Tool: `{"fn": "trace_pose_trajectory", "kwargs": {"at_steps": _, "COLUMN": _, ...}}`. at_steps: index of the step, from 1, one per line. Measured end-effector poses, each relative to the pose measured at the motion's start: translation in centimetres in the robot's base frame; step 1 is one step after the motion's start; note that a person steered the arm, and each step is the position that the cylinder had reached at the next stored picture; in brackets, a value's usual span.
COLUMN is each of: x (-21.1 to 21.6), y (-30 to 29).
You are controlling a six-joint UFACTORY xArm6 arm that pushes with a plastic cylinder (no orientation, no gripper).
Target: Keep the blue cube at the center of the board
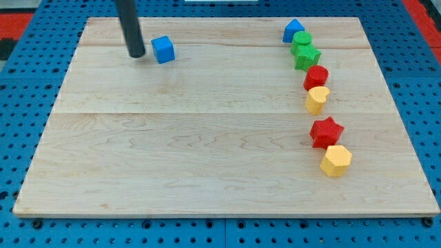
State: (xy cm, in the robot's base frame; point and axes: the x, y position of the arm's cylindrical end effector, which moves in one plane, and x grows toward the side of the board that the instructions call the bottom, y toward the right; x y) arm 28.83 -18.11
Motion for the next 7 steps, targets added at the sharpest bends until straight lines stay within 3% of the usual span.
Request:
{"fn": "trace_pose_trajectory", "kwargs": {"at_steps": 1, "x": -2.2, "y": -3.3}}
{"fn": "trace_pose_trajectory", "kwargs": {"at_steps": 2, "x": -1.4, "y": 2.2}}
{"fn": "trace_pose_trajectory", "kwargs": {"at_steps": 3, "x": -5.4, "y": 3.3}}
{"fn": "trace_pose_trajectory", "kwargs": {"at_steps": 5, "x": 9.7, "y": 5.7}}
{"fn": "trace_pose_trajectory", "kwargs": {"at_steps": 6, "x": 9.2, "y": 5.9}}
{"fn": "trace_pose_trajectory", "kwargs": {"at_steps": 7, "x": 5.4, "y": 1.9}}
